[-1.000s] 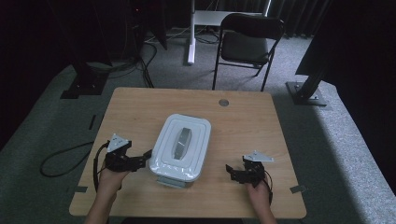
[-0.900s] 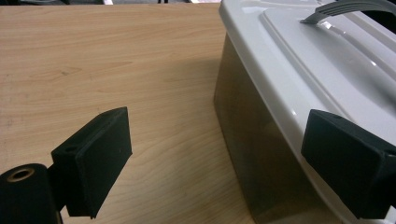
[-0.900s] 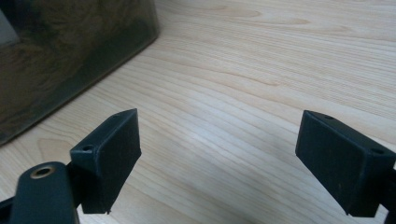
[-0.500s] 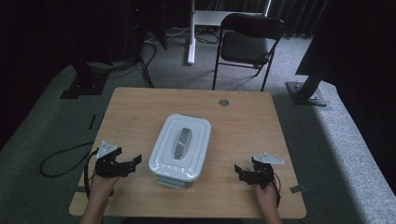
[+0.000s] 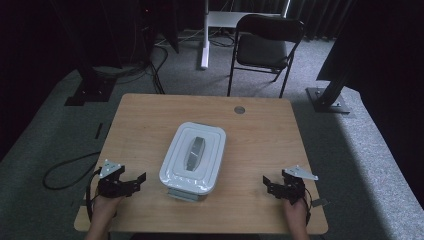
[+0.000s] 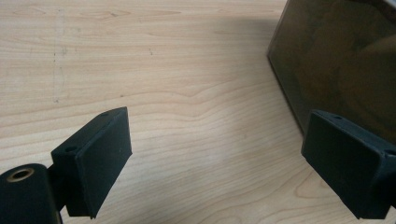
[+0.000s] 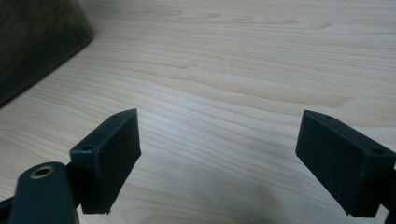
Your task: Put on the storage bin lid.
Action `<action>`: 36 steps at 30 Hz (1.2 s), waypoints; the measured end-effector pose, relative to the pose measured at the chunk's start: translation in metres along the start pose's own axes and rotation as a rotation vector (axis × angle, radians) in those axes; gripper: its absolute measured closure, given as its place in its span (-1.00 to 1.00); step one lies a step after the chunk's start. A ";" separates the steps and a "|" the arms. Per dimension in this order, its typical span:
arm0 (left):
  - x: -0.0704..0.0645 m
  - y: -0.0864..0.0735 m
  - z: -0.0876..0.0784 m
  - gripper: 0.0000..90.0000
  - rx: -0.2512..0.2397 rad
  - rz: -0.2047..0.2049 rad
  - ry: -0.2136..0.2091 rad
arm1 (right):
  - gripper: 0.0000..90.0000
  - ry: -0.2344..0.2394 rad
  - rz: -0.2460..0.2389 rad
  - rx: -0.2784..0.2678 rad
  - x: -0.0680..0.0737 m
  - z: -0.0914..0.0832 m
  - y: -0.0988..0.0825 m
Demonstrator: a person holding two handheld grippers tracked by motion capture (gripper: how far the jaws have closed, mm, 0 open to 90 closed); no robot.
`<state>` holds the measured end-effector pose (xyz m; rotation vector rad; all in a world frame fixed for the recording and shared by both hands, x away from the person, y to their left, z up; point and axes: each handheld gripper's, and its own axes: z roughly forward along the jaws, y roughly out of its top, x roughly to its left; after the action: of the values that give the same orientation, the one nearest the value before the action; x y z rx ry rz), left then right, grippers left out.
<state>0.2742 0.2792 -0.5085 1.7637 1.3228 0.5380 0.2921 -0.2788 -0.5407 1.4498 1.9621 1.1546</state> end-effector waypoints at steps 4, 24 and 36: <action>0.003 -0.007 0.001 -0.79 0.000 0.003 0.015 | -0.71 -0.020 0.018 -0.004 -0.007 -0.005 -0.003; 0.024 -0.035 0.003 -0.79 0.034 -0.015 0.121 | -0.71 -0.142 0.088 0.018 -0.035 -0.025 -0.025; 0.032 -0.044 0.003 -0.94 0.079 -0.022 0.149 | -0.71 -0.178 0.155 0.007 -0.050 -0.035 -0.035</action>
<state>0.2626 0.3114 -0.5510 1.7995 1.4834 0.6224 0.2639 -0.3409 -0.5566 1.6725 1.7609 1.0424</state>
